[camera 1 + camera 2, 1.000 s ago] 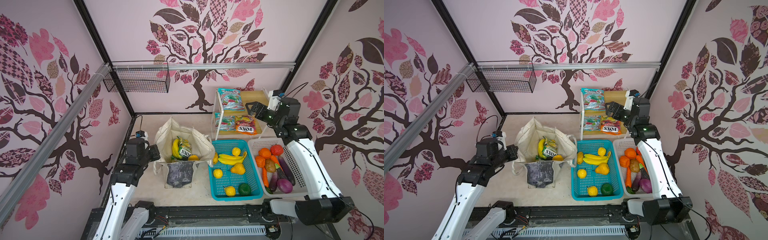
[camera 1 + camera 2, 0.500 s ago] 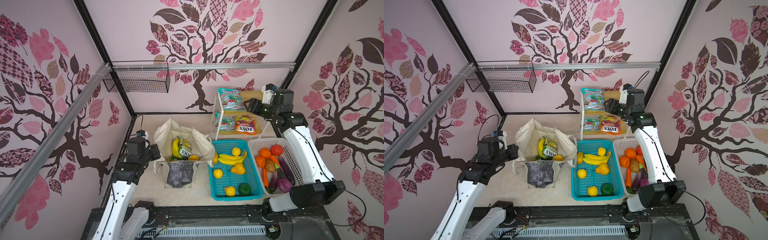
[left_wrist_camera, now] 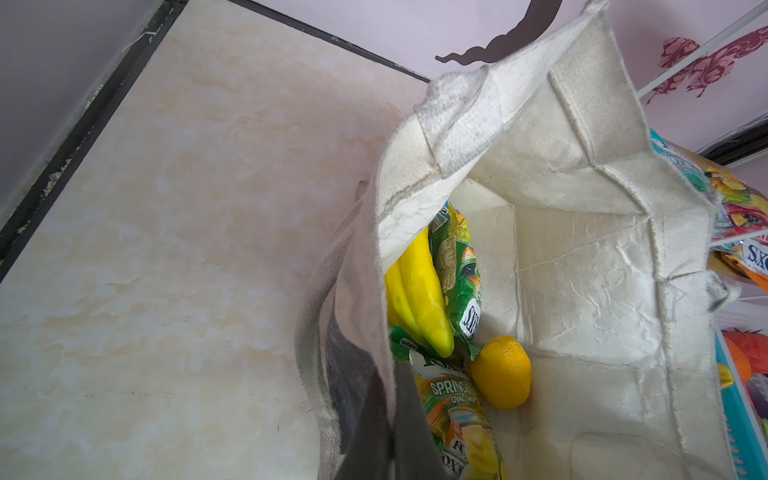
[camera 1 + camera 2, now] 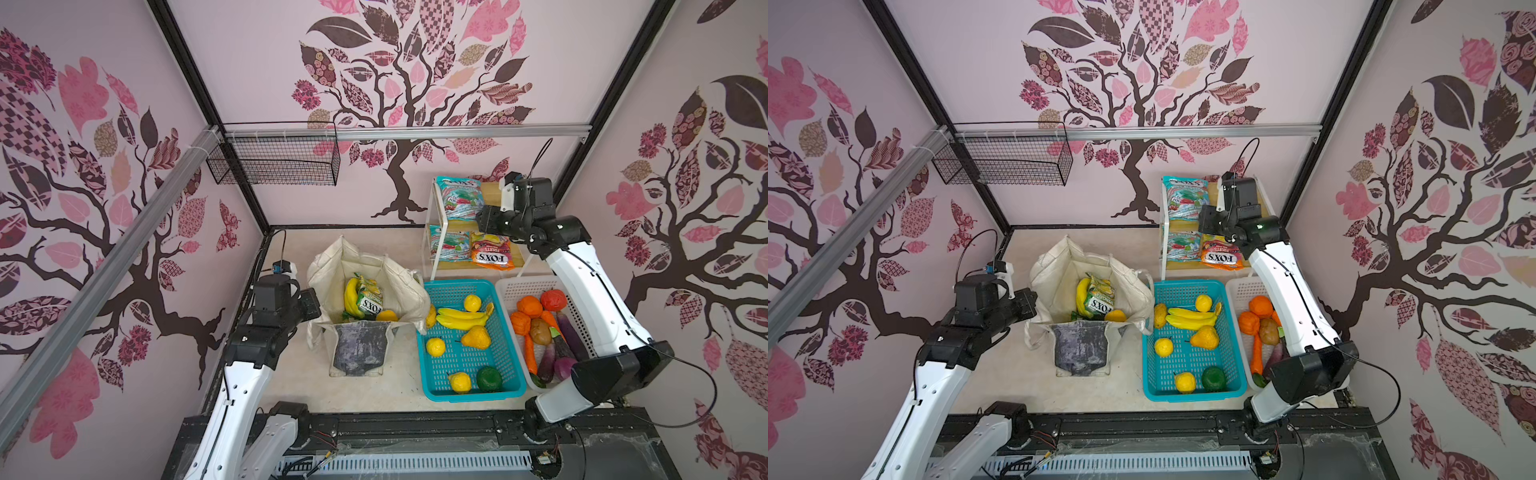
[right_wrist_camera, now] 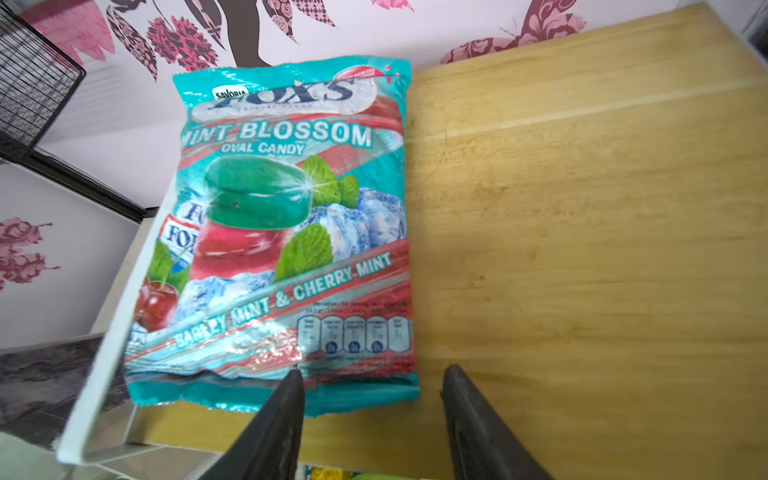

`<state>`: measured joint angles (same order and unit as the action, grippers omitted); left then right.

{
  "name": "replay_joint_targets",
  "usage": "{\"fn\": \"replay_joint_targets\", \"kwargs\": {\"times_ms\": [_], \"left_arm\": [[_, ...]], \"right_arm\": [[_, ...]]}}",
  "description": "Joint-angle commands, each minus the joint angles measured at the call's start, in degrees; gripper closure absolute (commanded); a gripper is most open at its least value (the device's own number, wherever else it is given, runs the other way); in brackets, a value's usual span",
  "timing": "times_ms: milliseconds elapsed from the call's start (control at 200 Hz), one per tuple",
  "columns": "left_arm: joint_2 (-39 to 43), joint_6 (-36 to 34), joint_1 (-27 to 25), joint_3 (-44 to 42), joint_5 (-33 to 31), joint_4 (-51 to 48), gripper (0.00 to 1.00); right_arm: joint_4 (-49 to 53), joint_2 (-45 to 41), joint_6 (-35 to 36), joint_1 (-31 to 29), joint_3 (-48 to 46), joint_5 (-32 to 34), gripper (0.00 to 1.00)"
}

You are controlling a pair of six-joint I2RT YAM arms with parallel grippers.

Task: Place the food into the grocery bag and tie it

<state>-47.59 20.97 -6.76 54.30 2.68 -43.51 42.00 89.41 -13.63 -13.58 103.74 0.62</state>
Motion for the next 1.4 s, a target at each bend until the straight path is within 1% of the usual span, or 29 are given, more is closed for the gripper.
{"fn": "replay_joint_targets", "kwargs": {"times_ms": [0, 120, 225, 285, 390, 450, 560, 620, 675, 740, 785, 825, 860, 945, 1020, 1075, 1135, 1165, 1210, 1320, 1396], "left_arm": [[0.3, -0.4, 0.2, -1.1, 0.1, 0.2, 1.00], [0.2, -0.4, 0.2, -1.1, 0.1, 0.2, 1.00], [0.2, -0.4, 0.1, -1.1, 0.1, 0.2, 1.00], [0.0, -0.5, 0.1, -1.1, 0.1, 0.1, 1.00], [0.1, -0.4, 0.1, -1.1, -0.1, 0.1, 1.00], [0.1, -0.3, 0.2, -1.0, 0.0, 0.2, 1.00], [0.0, -0.4, 0.2, -1.1, 0.0, 0.1, 1.00], [0.1, -0.4, 0.2, -1.1, 0.0, 0.0, 1.00], [0.2, -0.3, 0.1, -1.1, 0.0, 0.1, 1.00], [0.3, -0.3, 0.1, -1.1, 0.0, 0.1, 1.00], [0.3, -0.4, 0.1, -1.1, 0.0, 0.1, 1.00], [0.3, -0.4, 0.2, -1.1, 0.0, 0.1, 1.00], [0.4, -0.3, 0.1, -1.1, 0.1, 0.2, 1.00], [0.4, -0.3, 0.2, -1.1, 0.1, 0.1, 1.00], [0.5, -0.4, 0.1, -1.1, 0.1, 0.1, 1.00], [0.4, -0.3, 0.1, -1.1, 0.1, 0.1, 1.00], [0.5, -0.4, 0.2, -1.1, -0.1, 0.1, 1.00], [0.5, -0.4, 0.2, -1.1, -0.2, 0.0, 1.00], [0.6, -0.4, 0.1, -1.0, -0.3, 0.0, 1.00], [0.9, -0.4, 0.2, -1.1, -0.7, 0.0, 1.00], [1.1, -0.4, 0.1, -1.1, -0.9, -0.1, 1.00]], "right_arm": [[1.7, 0.9, 1.5, 0.0, -0.9, 2.6, 0.51], [1.7, 0.8, 3.2, -0.9, -2.3, 5.6, 0.60], [2.9, 1.2, 4.9, -1.1, -2.6, 8.3, 0.65], [3.1, 0.8, 5.4, -1.0, -3.2, 10.3, 0.66], [3.7, 0.2, 6.4, -1.0, -3.8, 15.6, 0.66], [4.3, 0.2, 7.1, -1.0, -3.5, 17.1, 0.66], [4.3, -0.2, 7.1, -0.8, -3.4, 16.9, 0.65], [5.1, -0.1, 6.5, 0.6, -2.4, 17.0, 0.66], [5.2, -0.2, 5.6, 2.2, -1.6, 14.6, 0.66], [3.5, -1.1, 5.8, 2.3, -1.7, 11.9, 0.65], [1.9, -2.3, 5.8, 2.2, -2.2, 9.7, 0.62], [0.1, -3.7, 5.9, 2.1, -3.1, 9.2, 0.61], [-2.0, -5.4, 6.0, 1.9, -4.2, 9.2, 0.59], [-5.8, -9.2, 6.4, 1.3, -6.5, 10.2, 0.50], [-8.3, -11.9, 8.1, -1.3, -7.9, 10.9, 0.45], [-9.0, -12.8, 10.1, -3.8, -8.2, 10.3, 0.38], [-8.9, -12.9, 11.5, -6.9, -7.9, 12.1, 0.28], [-8.6, -12.7, 12.5, -8.1, -7.6, 12.7, 0.24], [-8.6, -12.3, 13.7, -10.2, -7.5, 13.9, 0.23], [-9.1, -10.8, 17.9, -15.5, -7.3, 18.4, 0.24], [-8.0, -9.4, 18.5, -16.4, -6.1, 18.2, 0.26]]}}
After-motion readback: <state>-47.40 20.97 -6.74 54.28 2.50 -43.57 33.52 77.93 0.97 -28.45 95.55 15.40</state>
